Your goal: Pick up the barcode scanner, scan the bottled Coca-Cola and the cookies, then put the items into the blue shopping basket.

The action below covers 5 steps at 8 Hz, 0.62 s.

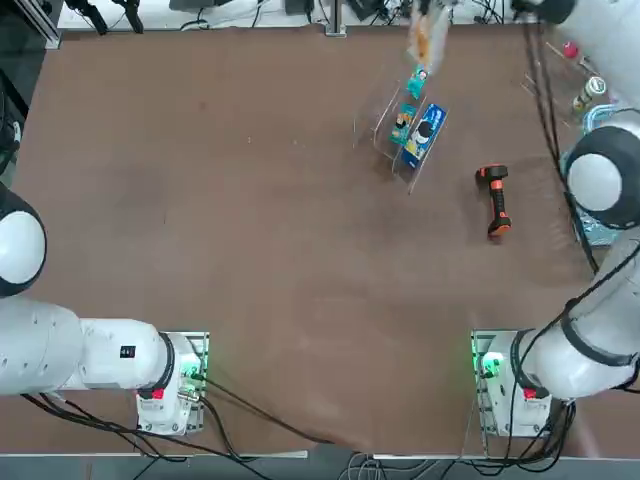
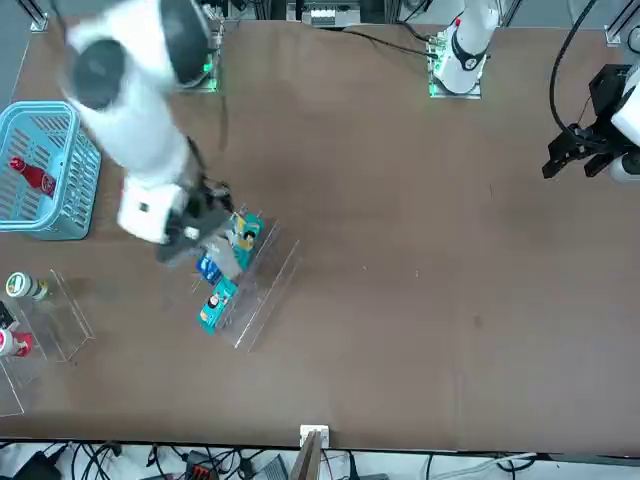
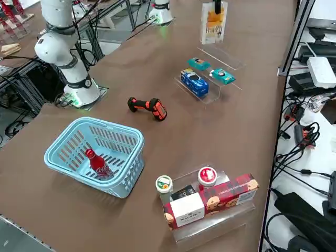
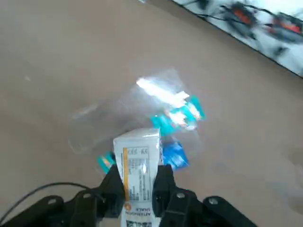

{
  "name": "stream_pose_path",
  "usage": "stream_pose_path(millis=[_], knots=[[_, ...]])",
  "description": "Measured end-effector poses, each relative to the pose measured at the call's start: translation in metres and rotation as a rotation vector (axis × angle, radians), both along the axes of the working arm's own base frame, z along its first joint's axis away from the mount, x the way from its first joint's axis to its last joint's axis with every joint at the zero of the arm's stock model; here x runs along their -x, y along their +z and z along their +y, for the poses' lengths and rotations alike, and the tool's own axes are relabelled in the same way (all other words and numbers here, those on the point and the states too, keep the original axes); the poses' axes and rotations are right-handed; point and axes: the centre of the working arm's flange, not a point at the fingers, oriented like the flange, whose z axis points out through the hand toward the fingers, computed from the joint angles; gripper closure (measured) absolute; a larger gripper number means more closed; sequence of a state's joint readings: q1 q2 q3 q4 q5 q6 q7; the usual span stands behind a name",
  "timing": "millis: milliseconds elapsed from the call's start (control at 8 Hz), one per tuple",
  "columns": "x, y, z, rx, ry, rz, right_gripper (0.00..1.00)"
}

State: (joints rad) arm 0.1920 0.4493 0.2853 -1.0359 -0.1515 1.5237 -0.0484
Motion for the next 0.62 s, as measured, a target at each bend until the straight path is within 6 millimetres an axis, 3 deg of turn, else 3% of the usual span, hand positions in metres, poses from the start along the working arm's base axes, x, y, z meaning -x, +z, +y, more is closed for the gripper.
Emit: stream_pose_path(millis=[250,375,625], knots=[[0.007,0.032,-0.114,0.055,-0.059,0.085,0.69],[0.011,0.033,-0.178,0.072,-0.104,0.135,0.69],[0.031,0.011,-0.324,0.076,-0.191,0.225,0.69]])
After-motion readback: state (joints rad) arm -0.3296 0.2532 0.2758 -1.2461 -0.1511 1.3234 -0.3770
